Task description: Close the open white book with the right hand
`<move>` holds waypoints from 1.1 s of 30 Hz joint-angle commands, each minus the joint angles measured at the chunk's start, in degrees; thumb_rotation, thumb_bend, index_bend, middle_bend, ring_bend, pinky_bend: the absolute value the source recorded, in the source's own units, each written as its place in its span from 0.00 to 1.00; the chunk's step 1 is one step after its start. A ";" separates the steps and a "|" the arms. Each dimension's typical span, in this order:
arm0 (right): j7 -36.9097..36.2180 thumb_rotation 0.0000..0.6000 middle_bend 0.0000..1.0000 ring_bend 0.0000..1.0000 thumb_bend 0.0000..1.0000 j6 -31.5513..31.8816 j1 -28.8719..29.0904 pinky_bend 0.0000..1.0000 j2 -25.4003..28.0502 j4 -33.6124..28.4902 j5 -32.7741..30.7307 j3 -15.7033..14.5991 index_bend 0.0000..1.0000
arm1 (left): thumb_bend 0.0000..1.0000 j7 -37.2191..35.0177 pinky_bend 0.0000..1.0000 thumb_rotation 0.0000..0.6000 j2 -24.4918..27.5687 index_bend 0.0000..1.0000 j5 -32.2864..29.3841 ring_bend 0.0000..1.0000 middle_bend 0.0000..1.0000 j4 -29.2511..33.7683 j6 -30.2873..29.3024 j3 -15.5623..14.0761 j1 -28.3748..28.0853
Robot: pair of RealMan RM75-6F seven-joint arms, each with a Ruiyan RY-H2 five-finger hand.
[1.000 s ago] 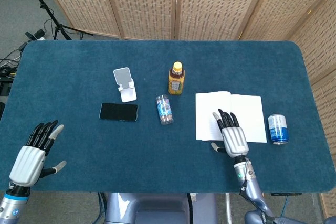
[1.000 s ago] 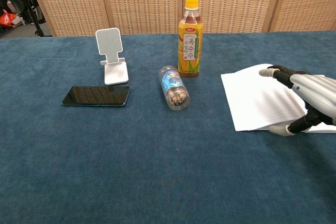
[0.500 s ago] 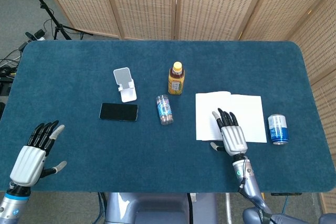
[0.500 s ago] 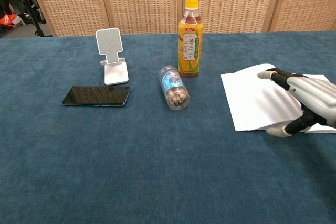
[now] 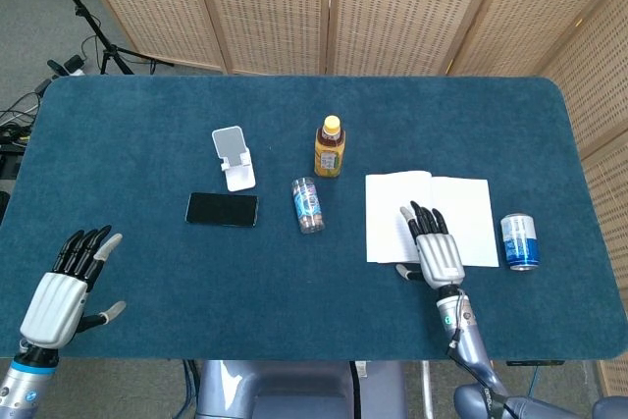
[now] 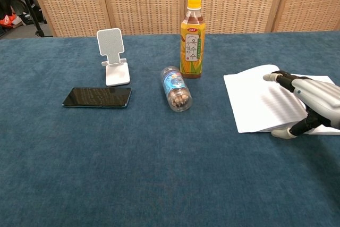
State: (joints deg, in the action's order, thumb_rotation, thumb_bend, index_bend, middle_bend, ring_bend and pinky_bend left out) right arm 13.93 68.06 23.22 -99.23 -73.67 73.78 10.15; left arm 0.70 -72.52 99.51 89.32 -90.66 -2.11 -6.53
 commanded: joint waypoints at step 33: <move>-0.65 1.00 0.00 0.00 0.21 -0.47 0.66 0.00 -1.74 2.69 -1.60 -0.04 0.00 | 0.00 0.21 0.00 1.00 0.06 0.00 1.13 0.00 0.00 0.22 -0.72 -0.50 0.18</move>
State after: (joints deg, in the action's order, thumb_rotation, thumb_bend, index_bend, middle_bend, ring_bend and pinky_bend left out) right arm 13.29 67.60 23.87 -100.96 -70.98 72.19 10.11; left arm 0.92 -72.46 100.64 89.54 -91.37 -2.61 -6.37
